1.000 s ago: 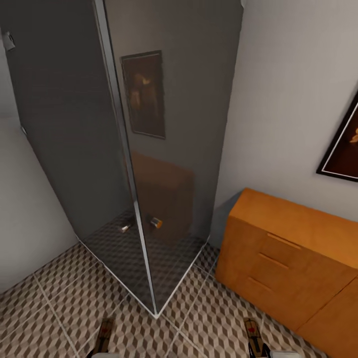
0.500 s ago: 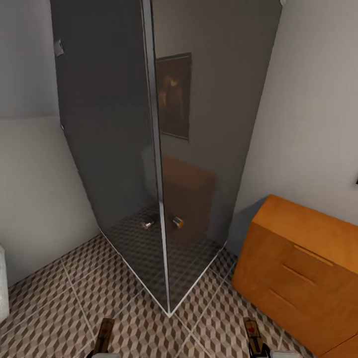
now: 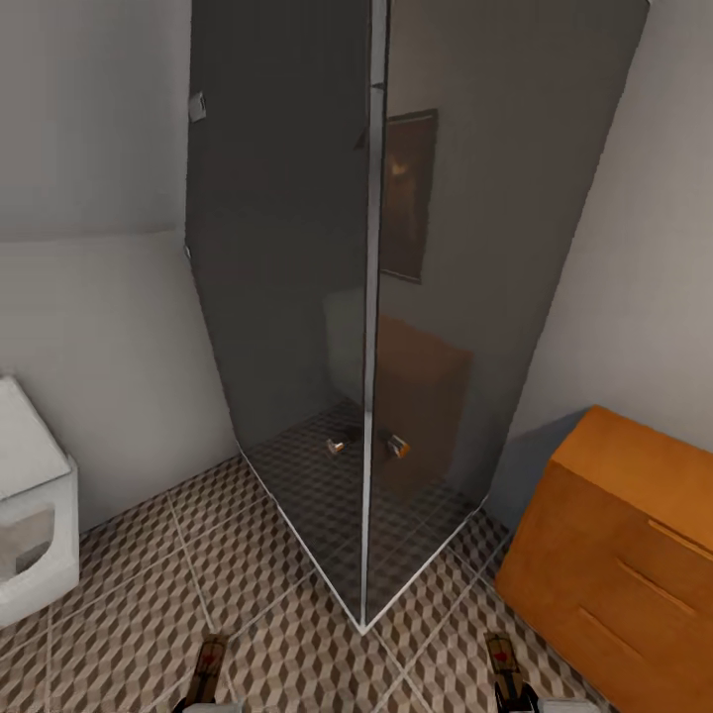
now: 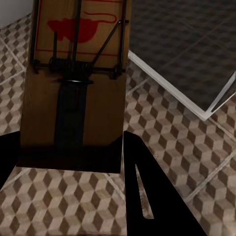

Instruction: Take the four mousetraps from the cabinet in the bathroom and place them on the bathroom floor. Make sure all four end up on the same floor surface, and ensure that at least two of them are either under or directly next to the same bathroom sink.

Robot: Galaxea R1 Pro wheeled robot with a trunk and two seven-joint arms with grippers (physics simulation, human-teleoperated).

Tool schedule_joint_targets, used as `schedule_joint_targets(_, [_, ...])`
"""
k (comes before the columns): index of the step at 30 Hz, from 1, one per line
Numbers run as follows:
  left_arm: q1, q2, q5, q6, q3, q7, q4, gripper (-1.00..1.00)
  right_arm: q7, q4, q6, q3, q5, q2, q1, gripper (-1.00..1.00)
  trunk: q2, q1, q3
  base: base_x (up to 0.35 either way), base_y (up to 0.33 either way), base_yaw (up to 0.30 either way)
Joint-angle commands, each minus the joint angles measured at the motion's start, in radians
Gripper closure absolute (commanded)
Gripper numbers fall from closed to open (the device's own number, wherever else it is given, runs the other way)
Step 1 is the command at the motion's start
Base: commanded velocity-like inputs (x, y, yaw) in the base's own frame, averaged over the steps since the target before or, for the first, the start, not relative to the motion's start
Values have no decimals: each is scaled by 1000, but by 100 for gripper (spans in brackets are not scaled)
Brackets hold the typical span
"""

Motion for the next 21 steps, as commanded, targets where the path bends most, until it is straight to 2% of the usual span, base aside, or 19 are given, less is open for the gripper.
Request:
schedule_joint_targets(1, [-2,-1,-4,-3,-8,11,3,100,-6,0,-3,9,-10,-2,-1,100,-2,1,-2,0,0,281])
schedule_joint_targets(21, [-2,-1,-4,-3,-8,11,3,100,-6,0,-3,9,-10,-2,0,100,-2,1,10,0,0,281])
